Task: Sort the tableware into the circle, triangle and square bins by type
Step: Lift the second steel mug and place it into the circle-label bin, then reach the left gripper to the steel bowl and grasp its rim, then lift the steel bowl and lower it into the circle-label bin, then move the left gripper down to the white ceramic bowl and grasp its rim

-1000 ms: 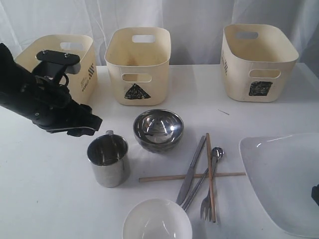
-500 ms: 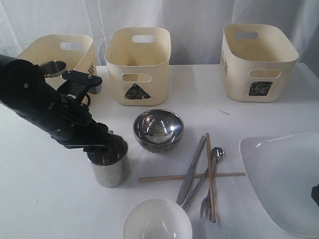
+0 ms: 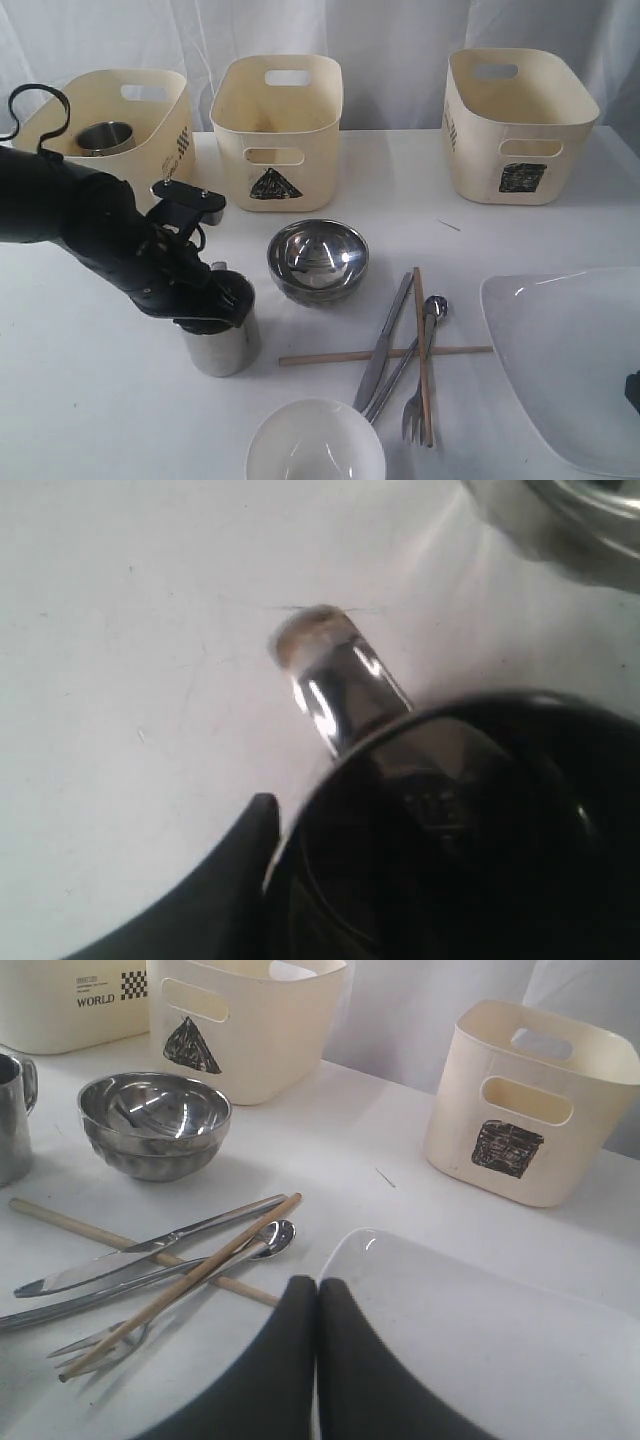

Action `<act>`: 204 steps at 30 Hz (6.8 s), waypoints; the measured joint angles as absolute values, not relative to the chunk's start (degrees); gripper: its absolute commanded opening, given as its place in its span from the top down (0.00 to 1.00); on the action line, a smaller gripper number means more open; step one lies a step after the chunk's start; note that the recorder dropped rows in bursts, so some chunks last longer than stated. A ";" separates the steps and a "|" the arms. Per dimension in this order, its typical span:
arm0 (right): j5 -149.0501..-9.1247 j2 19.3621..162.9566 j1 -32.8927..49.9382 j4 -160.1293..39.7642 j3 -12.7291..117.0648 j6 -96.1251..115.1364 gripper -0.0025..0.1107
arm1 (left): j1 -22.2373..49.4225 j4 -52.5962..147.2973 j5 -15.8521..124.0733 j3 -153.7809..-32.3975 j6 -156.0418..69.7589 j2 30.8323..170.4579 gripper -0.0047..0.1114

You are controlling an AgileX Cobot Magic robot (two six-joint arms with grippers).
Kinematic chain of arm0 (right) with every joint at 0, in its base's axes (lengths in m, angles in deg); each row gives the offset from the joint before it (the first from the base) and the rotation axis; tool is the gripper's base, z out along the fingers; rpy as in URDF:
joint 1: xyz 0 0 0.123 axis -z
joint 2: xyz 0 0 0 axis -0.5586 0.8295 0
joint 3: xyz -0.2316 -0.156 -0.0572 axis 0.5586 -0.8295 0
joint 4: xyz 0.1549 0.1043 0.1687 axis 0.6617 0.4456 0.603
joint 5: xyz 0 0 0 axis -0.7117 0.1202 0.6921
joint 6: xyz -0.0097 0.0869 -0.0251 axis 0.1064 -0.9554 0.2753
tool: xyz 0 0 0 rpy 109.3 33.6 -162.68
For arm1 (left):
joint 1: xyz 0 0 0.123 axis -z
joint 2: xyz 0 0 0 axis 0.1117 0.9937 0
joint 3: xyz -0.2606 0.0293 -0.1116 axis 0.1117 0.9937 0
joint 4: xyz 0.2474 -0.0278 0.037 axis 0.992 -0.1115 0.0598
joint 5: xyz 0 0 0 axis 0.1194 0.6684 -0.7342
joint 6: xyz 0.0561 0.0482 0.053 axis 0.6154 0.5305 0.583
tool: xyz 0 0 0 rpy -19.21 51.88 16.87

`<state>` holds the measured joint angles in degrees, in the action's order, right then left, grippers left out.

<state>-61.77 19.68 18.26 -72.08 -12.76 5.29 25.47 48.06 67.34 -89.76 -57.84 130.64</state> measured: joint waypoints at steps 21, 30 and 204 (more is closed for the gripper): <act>-61.77 19.68 18.26 -72.08 -12.76 5.29 0.98 | 1.95 90.84 64.39 -122.73 -81.42 129.10 0.96; -61.89 19.68 18.26 -72.08 -12.76 5.29 0.98 | -2.97 90.84 51.76 -125.32 -84.59 143.37 0.96; -61.89 19.68 18.26 -72.08 -12.76 5.19 0.98 | 3.93 55.56 65.56 -115.48 -55.56 130.71 0.52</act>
<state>-61.89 19.68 18.26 -72.08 -12.76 5.19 3.93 55.56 65.56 -115.48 -55.56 130.71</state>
